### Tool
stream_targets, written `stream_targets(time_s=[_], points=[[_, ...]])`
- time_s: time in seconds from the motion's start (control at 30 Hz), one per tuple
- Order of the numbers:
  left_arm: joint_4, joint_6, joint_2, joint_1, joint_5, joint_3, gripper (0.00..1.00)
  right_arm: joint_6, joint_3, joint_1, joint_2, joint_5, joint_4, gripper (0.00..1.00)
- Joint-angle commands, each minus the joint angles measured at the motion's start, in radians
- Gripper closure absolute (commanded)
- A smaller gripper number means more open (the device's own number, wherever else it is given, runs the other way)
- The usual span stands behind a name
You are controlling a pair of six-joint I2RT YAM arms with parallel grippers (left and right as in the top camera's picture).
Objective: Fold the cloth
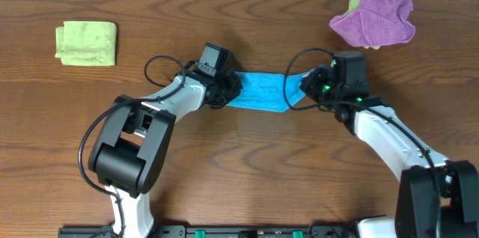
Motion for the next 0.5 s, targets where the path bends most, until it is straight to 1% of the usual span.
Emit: stream_targets(time_s=[0.0,0.23,0.47], points=[[-0.031,0.018,0.023,-0.017,-0.011,-0.016,0.94,-0.029,0.042,0.044,-0.014,-0.005,-0.002,0.99],[-0.031,0.018,0.023,-0.016,-0.008,-0.016,0.94,-0.029,0.064,0.118,-0.014,0.0,0.009,0.99],[-0.03,0.018,0.022,-0.016,0.011,-0.016,0.94,-0.025,0.072,0.204,0.008,0.024,0.055,0.99]])
